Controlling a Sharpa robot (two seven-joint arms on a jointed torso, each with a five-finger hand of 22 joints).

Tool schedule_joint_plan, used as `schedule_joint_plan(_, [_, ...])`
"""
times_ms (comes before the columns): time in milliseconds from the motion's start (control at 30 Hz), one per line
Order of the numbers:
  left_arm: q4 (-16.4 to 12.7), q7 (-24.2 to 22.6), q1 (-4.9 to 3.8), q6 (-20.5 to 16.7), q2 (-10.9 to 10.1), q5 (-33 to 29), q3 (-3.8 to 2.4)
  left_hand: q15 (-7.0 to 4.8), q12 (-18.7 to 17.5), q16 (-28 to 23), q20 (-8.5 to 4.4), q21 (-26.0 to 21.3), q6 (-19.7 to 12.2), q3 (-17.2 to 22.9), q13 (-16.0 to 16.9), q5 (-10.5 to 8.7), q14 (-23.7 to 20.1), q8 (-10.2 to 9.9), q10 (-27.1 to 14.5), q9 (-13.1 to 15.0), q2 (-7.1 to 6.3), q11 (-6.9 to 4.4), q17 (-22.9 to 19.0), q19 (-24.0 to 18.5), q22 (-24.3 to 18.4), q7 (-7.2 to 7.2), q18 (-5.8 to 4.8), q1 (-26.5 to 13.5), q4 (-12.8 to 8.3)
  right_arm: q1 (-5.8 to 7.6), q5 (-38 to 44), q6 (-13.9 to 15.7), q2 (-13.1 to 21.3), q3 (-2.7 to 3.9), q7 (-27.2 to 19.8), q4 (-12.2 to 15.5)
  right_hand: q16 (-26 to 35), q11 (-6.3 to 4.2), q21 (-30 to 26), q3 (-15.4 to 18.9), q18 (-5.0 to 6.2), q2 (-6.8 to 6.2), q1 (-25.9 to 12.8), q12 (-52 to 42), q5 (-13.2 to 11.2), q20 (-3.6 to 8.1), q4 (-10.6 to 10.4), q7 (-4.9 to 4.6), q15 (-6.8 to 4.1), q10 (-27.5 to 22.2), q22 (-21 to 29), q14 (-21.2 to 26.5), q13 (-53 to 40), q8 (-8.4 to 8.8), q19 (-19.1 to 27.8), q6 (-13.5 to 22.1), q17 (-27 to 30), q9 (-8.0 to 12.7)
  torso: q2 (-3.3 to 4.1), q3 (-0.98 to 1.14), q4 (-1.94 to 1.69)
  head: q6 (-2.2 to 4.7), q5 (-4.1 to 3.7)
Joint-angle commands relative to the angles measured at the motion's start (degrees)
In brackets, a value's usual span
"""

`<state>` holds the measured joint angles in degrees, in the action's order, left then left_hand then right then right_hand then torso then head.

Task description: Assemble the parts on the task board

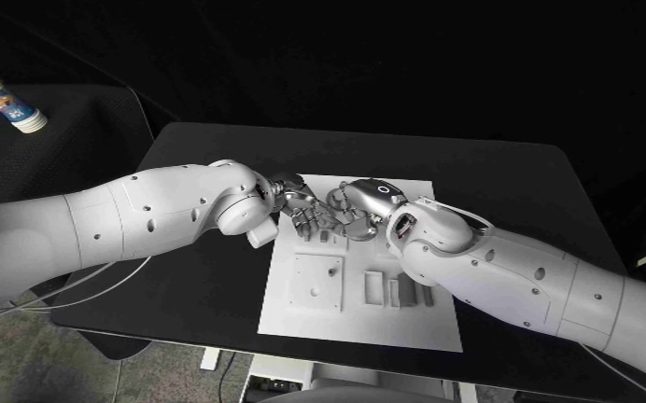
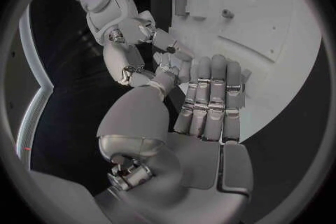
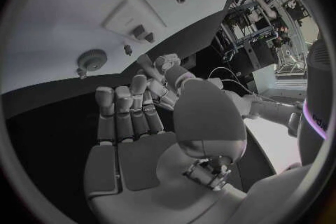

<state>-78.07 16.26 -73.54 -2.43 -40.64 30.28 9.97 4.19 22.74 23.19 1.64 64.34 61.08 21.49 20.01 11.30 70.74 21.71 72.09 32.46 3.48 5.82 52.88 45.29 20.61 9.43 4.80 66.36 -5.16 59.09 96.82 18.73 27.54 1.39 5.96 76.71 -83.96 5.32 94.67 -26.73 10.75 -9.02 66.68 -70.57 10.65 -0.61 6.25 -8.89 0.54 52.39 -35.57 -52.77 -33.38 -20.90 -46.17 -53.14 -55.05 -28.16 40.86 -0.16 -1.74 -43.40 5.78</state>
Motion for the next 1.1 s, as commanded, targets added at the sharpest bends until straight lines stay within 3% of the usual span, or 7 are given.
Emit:
schedule_joint_plan(33, [0.0, 1.4, -0.13, -1.5, 0.3, 3.2, -0.02, 0.00, 0.4, 0.3, -0.04, 0.3, 2.6, 2.6, 0.1, 0.45, 0.4, 0.5, 0.5, 0.7, 1.39, -0.06, 0.1, 0.6, -0.1, -2.12, 1.44, 2.1, -2.2, 0.00, -0.6, 0.0, -0.2, 0.04, 0.1, 0.1, 0.5, 0.12, 6.8, 0.4, 2.22, -0.08, -0.6, 0.5, -0.2, 0.08, 0.1, -0.18, 0.08, -0.8, 0.1, 0.6, 0.2, 0.58, 0.4, 0.9, 0.1, 0.3, 0.01, -0.01, -0.02, -0.10, -0.18])
schedule_joint_plan(433, [-0.1, 1.7, -0.26, -1.3, 1.1, 6.9, -0.03, -0.03, 0.4, 0.3, -0.06, 0.4, 2.7, 2.7, 0.1, 0.51, 0.5, 0.6, 0.5, 0.7, 1.35, -0.08, 0.1, 0.6, -0.1, -2.13, 1.45, 2.1, -2.2, 0.00, -2.8, -0.5, -0.6, 0.04, -0.2, -0.2, 0.7, 0.25, 6.8, 0.4, 2.22, -0.09, -0.7, 0.7, -0.2, 0.09, 0.2, -0.27, 0.20, -1.2, 0.1, 1.0, 0.3, 1.04, 0.5, 1.7, 0.1, 0.5, 0.01, -0.03, -0.01, -0.71, -0.57])
schedule_joint_plan(767, [-0.4, 3.4, -0.70, -1.1, 1.7, 13.5, -0.03, -0.06, 0.4, 0.3, -0.08, 0.4, 2.8, 2.7, 0.1, 0.61, 0.6, 0.6, 0.7, 0.7, 1.30, -0.10, 0.2, 0.7, 0.0, -2.14, 1.47, 2.1, -2.2, 0.01, -2.7, -0.3, -0.6, 0.05, 0.0, -0.5, 0.7, 0.25, 6.8, 0.1, 2.25, 0.47, -0.6, 0.6, -0.1, 0.11, 0.2, -0.19, 0.27, -1.1, 0.0, 1.1, 0.2, 0.89, 0.4, 1.4, 0.1, 0.4, 0.00, -0.01, 0.01, -1.31, -0.69])
schedule_joint_plan(1100, [-0.6, 5.0, -1.03, -1.2, 1.8, 14.4, -0.02, -0.09, 0.4, 0.4, -0.10, 0.5, 2.9, 2.8, 0.1, 0.69, 0.7, 0.6, 0.8, 0.7, 1.25, -0.12, 0.2, 0.8, 0.0, -2.14, 1.48, 2.1, -2.2, 0.01, -1.9, -0.5, -0.8, 0.05, -0.1, -0.4, 0.3, -0.52, 7.8, -2.4, 2.59, 1.96, 0.7, -0.9, -0.1, 0.26, 0.2, 0.60, 0.09, 1.9, -0.6, -0.1, 0.0, -1.92, -0.7, -3.9, 0.0, -1.0, 0.01, 0.04, -0.01, -1.54, -0.80])
